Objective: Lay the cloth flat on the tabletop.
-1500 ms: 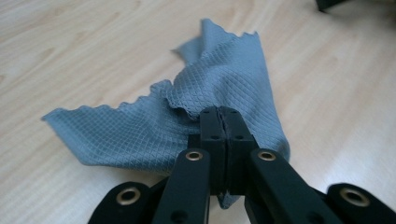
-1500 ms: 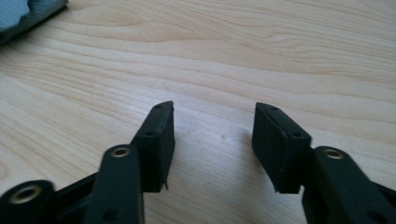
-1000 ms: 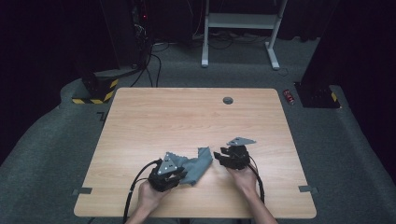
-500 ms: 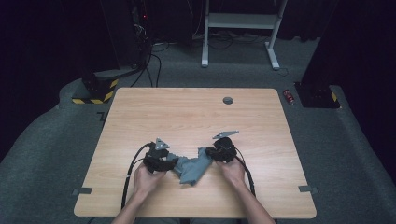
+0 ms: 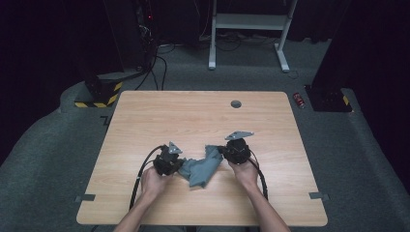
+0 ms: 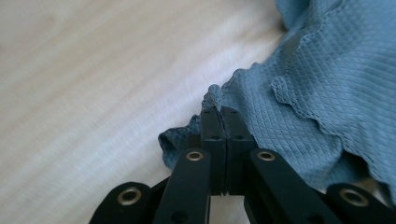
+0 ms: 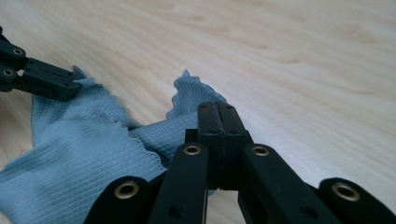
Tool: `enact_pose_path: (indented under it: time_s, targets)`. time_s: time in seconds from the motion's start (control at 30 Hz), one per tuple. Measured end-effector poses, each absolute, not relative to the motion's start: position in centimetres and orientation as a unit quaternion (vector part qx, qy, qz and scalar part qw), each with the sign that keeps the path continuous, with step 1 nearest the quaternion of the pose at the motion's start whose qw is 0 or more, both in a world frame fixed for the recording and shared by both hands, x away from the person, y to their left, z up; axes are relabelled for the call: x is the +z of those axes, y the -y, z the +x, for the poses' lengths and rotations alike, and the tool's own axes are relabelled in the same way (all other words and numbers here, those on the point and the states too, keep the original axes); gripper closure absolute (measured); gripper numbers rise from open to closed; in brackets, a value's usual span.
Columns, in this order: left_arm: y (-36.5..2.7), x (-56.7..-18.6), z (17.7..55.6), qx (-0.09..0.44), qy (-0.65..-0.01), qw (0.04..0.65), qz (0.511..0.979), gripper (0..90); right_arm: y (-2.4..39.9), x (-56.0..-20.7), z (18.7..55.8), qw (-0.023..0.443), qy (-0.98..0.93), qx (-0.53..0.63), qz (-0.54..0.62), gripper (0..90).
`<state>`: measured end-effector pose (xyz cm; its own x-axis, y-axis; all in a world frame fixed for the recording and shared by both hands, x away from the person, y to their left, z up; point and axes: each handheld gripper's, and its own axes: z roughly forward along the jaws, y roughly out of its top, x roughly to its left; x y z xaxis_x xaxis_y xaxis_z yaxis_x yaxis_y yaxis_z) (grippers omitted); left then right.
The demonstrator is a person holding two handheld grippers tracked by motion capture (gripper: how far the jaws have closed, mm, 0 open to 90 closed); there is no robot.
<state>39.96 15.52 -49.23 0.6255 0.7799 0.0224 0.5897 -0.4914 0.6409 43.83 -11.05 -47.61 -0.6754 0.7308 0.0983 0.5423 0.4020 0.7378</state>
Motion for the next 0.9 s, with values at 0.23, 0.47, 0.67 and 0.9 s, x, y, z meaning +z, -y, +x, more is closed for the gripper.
enact_pose_path:
  time_s: [0.23,0.47,0.67,0.9]
  targets:
    - [-16.4,-46.7,39.7,0.206,-0.391,0.374,0.815,89.4,13.7,-46.3,44.1,0.15,-0.798,0.413,0.412,90.0]
    - [-15.9,-48.4,39.0,0.194,-0.367,0.378,0.827,88.5,14.5,-47.8,44.3,0.162,-0.801,0.391,0.424,90.0]
    - [-15.6,-49.3,38.1,0.184,-0.356,0.371,0.838,86.5,14.6,-49.3,44.4,0.153,-0.801,0.378,0.438,90.0]
    - [-16.4,-49.1,37.3,0.177,-0.362,0.37,0.837,82.6,15.0,-50.1,44.6,0.153,-0.807,0.36,0.443,89.0]
